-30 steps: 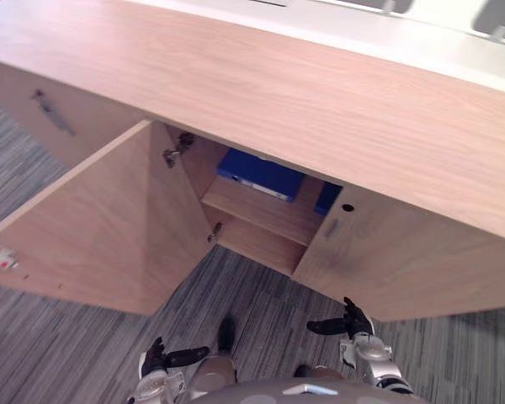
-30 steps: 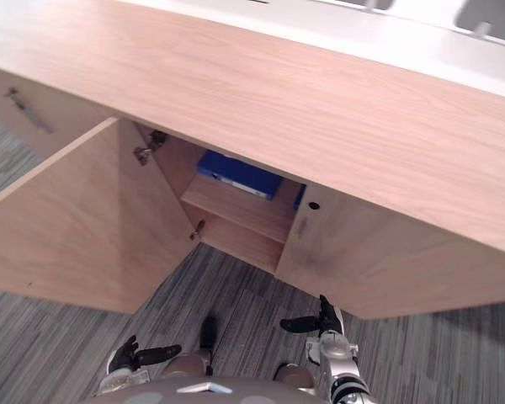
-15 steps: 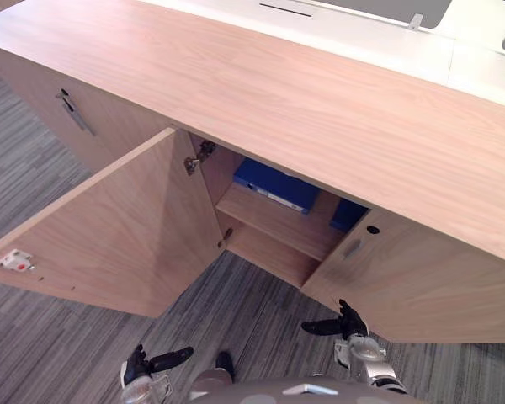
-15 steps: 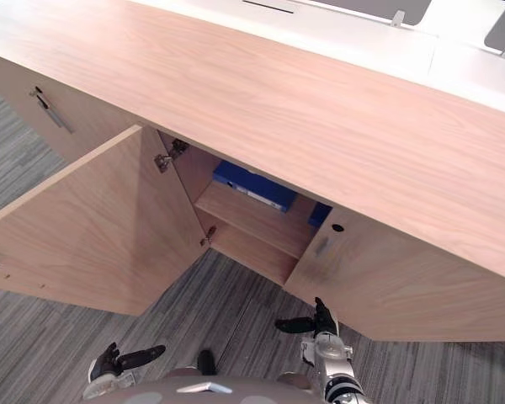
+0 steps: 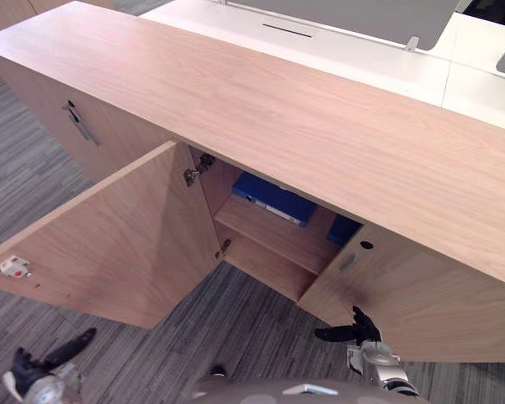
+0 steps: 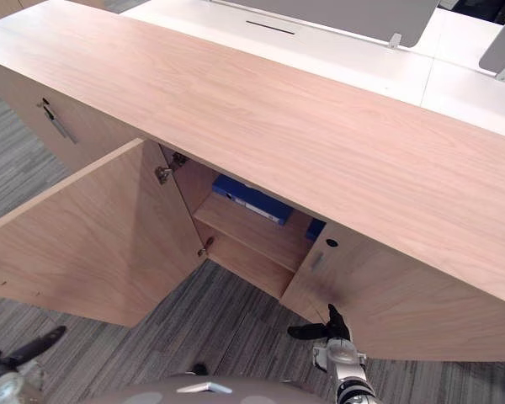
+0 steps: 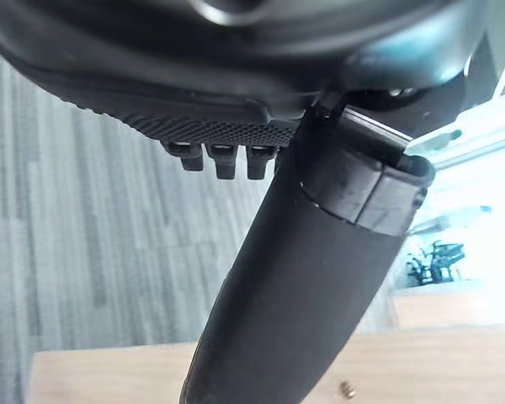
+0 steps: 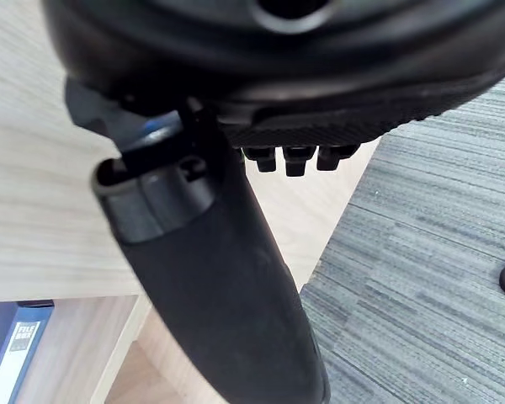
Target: Walk over to the cabinet, pick up the folder, carry it to the office cabinet, place the folder inside the office cabinet, then close the office cabinet door
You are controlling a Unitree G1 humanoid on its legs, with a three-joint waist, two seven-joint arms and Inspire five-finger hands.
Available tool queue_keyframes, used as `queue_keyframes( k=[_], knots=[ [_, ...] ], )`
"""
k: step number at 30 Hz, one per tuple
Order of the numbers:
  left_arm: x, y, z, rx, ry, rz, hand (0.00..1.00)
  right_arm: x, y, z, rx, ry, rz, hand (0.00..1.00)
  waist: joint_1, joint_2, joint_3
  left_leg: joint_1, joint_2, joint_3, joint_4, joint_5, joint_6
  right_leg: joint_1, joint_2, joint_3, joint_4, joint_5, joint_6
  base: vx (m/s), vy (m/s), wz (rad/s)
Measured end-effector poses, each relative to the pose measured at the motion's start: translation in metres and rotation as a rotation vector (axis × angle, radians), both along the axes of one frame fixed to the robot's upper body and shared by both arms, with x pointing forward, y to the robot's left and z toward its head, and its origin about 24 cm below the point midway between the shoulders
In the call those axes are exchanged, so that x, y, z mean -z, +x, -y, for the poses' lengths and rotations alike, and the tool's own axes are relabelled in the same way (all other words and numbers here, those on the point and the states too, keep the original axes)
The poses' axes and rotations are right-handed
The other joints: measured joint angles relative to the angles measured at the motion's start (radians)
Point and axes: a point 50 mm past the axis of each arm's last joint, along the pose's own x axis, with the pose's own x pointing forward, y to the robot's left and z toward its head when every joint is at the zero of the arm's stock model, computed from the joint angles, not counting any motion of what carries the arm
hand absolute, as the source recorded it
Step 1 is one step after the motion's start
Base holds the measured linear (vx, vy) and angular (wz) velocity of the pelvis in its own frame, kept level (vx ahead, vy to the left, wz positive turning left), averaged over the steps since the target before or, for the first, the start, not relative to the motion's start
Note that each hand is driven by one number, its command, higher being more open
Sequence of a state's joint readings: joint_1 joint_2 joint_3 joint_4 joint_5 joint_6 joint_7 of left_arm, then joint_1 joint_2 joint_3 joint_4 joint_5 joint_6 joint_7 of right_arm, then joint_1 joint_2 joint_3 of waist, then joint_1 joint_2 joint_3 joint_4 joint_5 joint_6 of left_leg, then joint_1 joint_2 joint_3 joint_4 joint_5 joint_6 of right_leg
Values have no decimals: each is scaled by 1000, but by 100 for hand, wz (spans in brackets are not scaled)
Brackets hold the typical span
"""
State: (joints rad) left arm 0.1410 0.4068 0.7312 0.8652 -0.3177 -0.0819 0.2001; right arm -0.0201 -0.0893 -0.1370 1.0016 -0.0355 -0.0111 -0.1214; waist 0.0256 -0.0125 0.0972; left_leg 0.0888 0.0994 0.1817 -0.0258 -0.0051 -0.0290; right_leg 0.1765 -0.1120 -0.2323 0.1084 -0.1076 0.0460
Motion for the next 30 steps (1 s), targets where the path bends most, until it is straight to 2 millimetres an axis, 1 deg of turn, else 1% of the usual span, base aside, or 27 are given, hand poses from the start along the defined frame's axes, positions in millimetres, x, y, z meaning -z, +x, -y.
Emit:
queue_keyframes(
  k=[2, 5, 7, 8, 9, 11, 13, 14, 18, 20, 22, 23, 25, 26, 28, 30],
  knots=[
    [-6, 3, -6, 9, 22, 2, 100, 1, -2, 0, 0, 0, -8, 100, 2, 6, -5, 1, 5, -1, 0, 0, 0, 0, 4, 3, 0, 3, -1, -43, -14, 0],
    [-19, 16, -16, 38, 70, 17, 100, 3, -6, 1, 2, -1, -23, 100, 15, 8, -6, 1, 9, -2, 0, 0, 0, 0, 9, 15, -2, 3, -1, -72, -16, -2],
    [-31, 25, -22, 78, 117, 20, 100, 4, -11, 4, 5, -6, -35, 100, 19, 13, -8, -1, 8, -3, -2, 0, 0, -3, 8, 17, -3, 3, -1, -100, -3, -2],
    [-41, 34, -26, 123, 160, 24, 100, 5, -15, 7, 11, -10, -44, 100, 22, 13, -11, -2, 7, -5, -5, 1, -1, -5, 7, 19, -3, 3, -1, -83, 6, 0],
    [-43, 36, -27, 132, 169, 26, 100, 5, -16, 7, 12, -11, -46, 100, 22, 13, -11, -2, 6, -5, -5, 1, -2, -5, 7, 19, -3, 3, -1, -88, 10, 0],
    [-59, 48, -31, 186, 231, 45, 100, 5, -19, 11, 15, -18, -52, 100, 23, 14, -11, -5, 2, -4, -17, 9, -14, -20, 8, 25, -2, 3, -1, -95, 9, -7],
    [-68, 58, -32, 225, 264, 58, 100, 5, -21, 12, 17, -21, -57, 100, 22, 15, -12, -11, -2, -2, -25, 18, -20, -30, 5, 32, -2, 3, -1, -146, 20, -8],
    [-72, 65, -31, 247, 279, 75, 100, 6, -24, 12, 19, -21, -65, 100, 23, 15, -13, -14, -6, -2, -33, 28, -18, -36, 2, 36, -2, 4, 0, -127, 19, -2],
    [-77, 81, -24, 312, 297, 106, 100, 8, -31, 13, 24, -20, -79, 100, 22, 16, -15, -26, -17, -3, -62, 66, -14, -61, -5, 45, -8, 4, 1, -134, 16, -2],
    [-81, 93, -15, 378, 310, 126, 100, 10, -36, 12, 27, -16, -93, 100, 22, 17, -14, -31, -23, -1, -63, 79, -15, -61, -9, 50, -22, 2, 2, -164, 14, -3],
    [-85, 103, -5, 431, 335, 146, 100, 10, -37, 11, 27, -13, -95, 100, 22, 15, -15, -39, -28, -2, -69, 89, -17, -65, -13, 56, -30, -8, 6, -149, 5, -2],
    [-86, 112, 5, 478, 344, 164, 100, 10, -36, 10, 24, -11, -93, 100, 19, 13, -15, -42, -36, 0, -70, 96, -20, -68, -23, 66, -35, -26, 29, -172, 2, -5],
    [-80, 113, 12, 461, 314, 183, 100, 10, -38, 11, 22, -14, -99, 100, 13, 22, -20, -37, -33, -3, -70, 100, -22, -68, -20, 68, -30, -28, 25, -172, 3, -4],
    [-76, 114, 16, 462, 298, 190, 100, 12, -45, 11, 25, -13, -118, 100, 13, 28, -22, -38, -30, -6, -70, 99, -28, -67, -16, 72, -30, -28, 25, -138, 8, -2],
    [-76, 115, 20, 468, 292, 204, 100, 14, -51, 10, 29, -7, -141, 100, 13, 27, -23, -39, -29, -12, -70, 99, -29, -67, -13, 75, -31, -30, 28, -70, 9, 2],
    [-76, 117, 24, 467, 285, 229, 100, 16, -56, 7, 33, 4, -167, 100, 13, 17, -28, -47, -30, -21, -70, 98, -28, -67, -10, 81, -40, -30, 28, -18, 11, 7]
  ],
)
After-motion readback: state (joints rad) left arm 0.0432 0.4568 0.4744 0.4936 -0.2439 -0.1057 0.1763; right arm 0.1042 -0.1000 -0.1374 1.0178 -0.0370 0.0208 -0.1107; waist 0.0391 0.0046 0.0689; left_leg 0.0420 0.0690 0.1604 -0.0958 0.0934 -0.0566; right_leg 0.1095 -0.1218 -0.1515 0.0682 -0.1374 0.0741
